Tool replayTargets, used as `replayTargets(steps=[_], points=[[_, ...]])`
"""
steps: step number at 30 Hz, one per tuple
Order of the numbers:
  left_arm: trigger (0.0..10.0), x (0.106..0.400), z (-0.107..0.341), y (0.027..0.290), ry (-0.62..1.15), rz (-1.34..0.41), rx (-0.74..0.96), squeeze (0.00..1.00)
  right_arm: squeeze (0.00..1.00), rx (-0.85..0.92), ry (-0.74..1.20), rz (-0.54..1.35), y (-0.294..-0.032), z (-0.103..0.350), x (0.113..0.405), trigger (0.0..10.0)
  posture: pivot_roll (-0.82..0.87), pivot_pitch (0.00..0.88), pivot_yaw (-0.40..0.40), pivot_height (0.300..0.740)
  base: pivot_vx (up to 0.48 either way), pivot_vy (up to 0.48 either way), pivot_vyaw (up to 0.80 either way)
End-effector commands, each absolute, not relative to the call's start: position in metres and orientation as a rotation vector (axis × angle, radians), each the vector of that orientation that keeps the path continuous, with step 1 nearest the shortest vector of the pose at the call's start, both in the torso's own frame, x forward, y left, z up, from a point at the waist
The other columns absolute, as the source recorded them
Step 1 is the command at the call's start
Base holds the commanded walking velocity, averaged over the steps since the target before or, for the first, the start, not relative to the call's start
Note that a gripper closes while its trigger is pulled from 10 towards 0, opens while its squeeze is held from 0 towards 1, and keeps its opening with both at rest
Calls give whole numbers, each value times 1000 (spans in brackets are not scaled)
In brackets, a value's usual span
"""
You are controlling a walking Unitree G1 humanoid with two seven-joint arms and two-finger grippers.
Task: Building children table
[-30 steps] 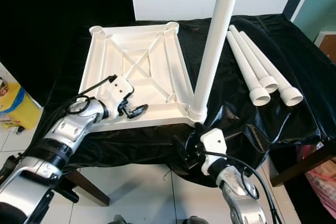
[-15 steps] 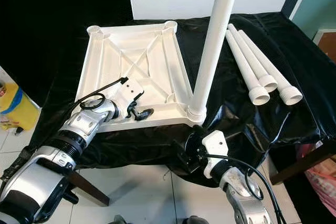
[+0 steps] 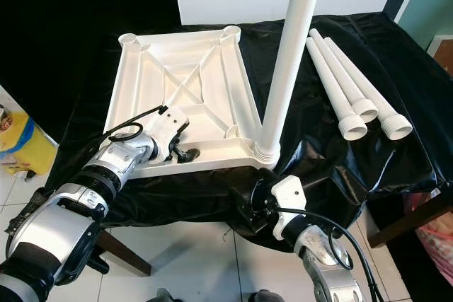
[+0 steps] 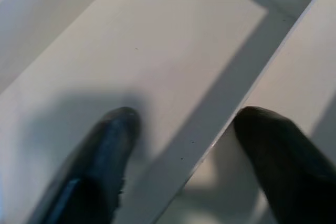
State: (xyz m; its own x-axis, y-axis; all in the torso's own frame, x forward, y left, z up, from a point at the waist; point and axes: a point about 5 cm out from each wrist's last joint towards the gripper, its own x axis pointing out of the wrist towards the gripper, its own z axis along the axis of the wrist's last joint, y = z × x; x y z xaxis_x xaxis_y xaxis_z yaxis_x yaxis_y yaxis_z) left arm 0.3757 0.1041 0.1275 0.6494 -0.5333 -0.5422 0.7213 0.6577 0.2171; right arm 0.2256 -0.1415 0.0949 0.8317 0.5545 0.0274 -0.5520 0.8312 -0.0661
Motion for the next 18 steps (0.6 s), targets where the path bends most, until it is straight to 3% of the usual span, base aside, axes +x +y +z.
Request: replayTargets(steps=[1, 18], points=[[0, 379, 126, 108, 459, -625, 469, 0, 0, -52, -45, 586, -140, 94, 224, 10000, -125, 60, 49, 740, 0, 0, 0], [0, 383, 131, 94, 429, -648, 440, 0, 0, -58, -57, 565, -138, 94, 225, 10000, -151, 55, 87, 740, 0, 0, 0]])
